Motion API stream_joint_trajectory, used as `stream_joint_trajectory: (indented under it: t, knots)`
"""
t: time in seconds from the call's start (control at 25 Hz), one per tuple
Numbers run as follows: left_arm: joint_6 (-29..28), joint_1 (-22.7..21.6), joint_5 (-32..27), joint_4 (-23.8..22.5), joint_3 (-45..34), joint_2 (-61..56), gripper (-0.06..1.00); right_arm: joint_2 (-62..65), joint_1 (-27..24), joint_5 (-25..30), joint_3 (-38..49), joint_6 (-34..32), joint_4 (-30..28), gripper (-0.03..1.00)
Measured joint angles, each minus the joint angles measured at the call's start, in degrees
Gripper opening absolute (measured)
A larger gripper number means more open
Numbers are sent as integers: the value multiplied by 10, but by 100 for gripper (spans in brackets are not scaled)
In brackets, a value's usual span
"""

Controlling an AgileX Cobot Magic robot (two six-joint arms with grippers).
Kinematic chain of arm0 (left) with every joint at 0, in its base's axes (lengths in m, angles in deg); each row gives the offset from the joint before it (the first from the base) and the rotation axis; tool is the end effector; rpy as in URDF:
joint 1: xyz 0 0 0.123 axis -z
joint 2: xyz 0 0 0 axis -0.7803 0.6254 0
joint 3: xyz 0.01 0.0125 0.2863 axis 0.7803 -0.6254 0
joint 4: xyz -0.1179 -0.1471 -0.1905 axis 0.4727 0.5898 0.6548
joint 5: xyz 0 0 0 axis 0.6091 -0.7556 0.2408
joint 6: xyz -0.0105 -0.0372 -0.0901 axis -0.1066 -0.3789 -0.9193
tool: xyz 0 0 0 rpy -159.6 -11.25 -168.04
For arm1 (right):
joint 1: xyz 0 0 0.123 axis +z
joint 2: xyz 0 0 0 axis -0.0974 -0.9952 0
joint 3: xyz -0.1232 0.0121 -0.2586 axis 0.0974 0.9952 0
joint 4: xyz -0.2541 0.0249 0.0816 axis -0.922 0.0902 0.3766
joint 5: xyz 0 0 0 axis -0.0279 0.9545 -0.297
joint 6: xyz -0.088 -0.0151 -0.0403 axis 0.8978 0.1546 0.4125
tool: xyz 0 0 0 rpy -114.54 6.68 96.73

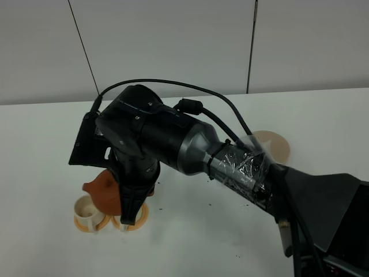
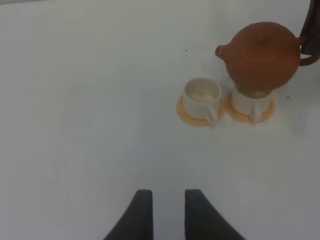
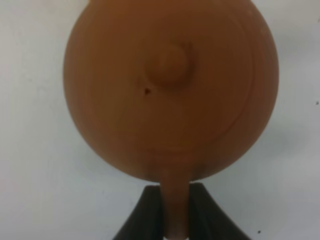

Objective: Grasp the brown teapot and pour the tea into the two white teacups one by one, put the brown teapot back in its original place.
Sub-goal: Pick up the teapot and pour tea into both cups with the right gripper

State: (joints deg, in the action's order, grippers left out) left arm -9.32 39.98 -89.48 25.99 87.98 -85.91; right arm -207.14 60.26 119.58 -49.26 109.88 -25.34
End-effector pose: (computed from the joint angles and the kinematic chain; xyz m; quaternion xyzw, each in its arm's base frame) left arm 0.0130 -0.0086 0.2866 0.0174 0.8453 0.0497 0.5317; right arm 0.3137 0.4242 0.2253 -0.6799 0.7118 -0.0225 0.1748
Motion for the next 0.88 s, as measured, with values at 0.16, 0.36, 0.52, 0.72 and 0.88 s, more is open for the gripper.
stream_joint_trajectory:
  t: [0.16, 0.36, 0.52, 0.72, 0.88]
  knots:
    - [0, 0, 0, 0, 0, 0, 23, 0, 7, -1, -25, 0, -15, 9]
    - [0, 0, 0, 0, 0, 0, 23, 0, 10, -1, -33, 6, -46, 9]
    - [0, 0, 0, 0, 0, 0, 23, 0, 11, 0, -33, 16, -62, 9]
    - [0, 0, 0, 0, 0, 0, 23, 0, 13, 0, -33, 22, -82, 9]
    - [0, 0, 0, 0, 0, 0, 23, 0, 28, 0, -33, 25, -103, 9]
